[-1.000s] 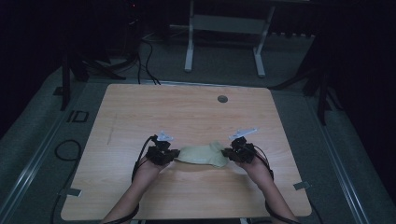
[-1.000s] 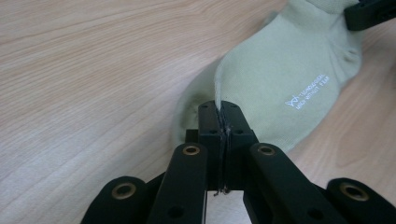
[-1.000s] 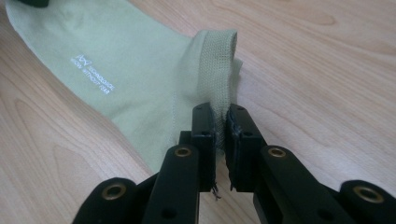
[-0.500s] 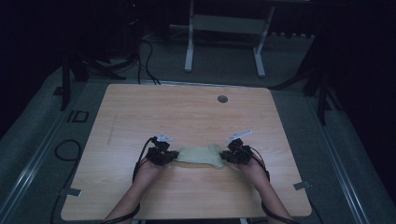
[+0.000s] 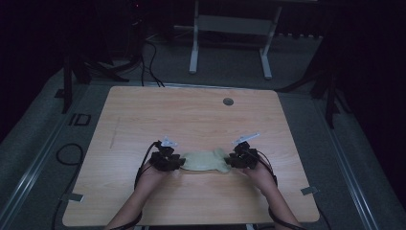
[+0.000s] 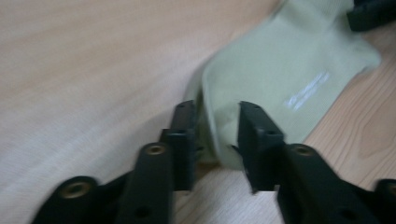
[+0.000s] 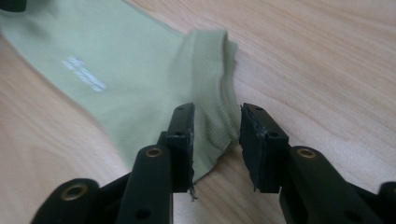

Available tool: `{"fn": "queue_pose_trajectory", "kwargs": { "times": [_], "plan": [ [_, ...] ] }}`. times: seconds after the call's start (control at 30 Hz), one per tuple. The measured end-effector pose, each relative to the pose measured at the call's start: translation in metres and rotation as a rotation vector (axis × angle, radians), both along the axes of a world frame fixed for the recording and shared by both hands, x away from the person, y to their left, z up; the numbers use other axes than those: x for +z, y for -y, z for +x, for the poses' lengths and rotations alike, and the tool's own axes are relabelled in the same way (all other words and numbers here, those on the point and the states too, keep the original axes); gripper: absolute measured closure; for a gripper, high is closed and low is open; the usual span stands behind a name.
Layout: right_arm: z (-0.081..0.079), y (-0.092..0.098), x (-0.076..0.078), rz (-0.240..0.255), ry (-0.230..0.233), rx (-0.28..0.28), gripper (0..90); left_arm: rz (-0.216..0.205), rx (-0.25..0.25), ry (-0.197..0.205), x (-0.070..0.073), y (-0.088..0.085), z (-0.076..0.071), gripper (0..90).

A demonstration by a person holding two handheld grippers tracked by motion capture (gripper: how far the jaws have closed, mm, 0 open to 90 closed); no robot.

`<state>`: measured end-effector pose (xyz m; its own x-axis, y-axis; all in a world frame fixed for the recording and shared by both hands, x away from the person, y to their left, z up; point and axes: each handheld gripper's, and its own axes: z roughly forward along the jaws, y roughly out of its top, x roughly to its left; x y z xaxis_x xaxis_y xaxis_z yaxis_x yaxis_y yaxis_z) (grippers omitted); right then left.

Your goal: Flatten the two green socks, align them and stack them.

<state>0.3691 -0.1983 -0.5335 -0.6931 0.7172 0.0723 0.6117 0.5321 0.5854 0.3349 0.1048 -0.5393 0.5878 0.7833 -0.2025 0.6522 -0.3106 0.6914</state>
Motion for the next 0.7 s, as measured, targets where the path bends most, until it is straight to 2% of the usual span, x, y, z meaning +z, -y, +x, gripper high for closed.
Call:
{"fn": "queue_pose_trajectory", "kwargs": {
  "times": [0.03, 0.13, 0.17, 0.23, 0.3, 0.47, 0.57, 0.63, 0.7],
  "plan": [
    [-0.001, 0.000, 0.003, 0.002, 0.009, 0.005, 62.8, 0.005, -0.001, 0.018, 0.004, 0.001, -0.001, 61.5],
    [-0.004, -0.002, 0.015, 0.036, 0.030, 0.008, 60.6, -0.015, -0.017, 0.072, 0.014, 0.006, -0.006, 63.5],
    [-0.005, -0.003, 0.018, 0.046, 0.039, 0.011, 59.1, -0.023, -0.027, 0.075, 0.016, 0.009, -0.007, 63.5],
    [-0.009, -0.007, 0.023, 0.062, 0.047, 0.023, 61.6, -0.012, -0.053, 0.076, 0.016, 0.016, -0.008, 69.1],
    [-0.012, -0.012, 0.024, 0.057, 0.052, 0.048, 66.7, 0.005, -0.075, 0.058, 0.012, 0.022, -0.008, 73.2],
    [-0.016, -0.019, 0.010, 0.042, 0.026, 0.088, 70.3, 0.036, -0.070, 0.001, -0.005, 0.025, -0.003, 71.9],
    [-0.018, -0.019, -0.002, 0.008, 0.014, 0.104, 71.3, 0.035, -0.062, -0.015, -0.014, 0.022, -0.003, 71.9],
    [-0.018, -0.018, -0.010, -0.042, 0.019, 0.100, 70.3, 0.048, -0.068, -0.024, -0.019, 0.021, -0.004, 71.9],
    [-0.016, -0.014, -0.013, -0.012, 0.013, 0.097, 69.5, 0.028, -0.062, -0.021, -0.021, 0.020, -0.007, 71.8]
  ]
}}
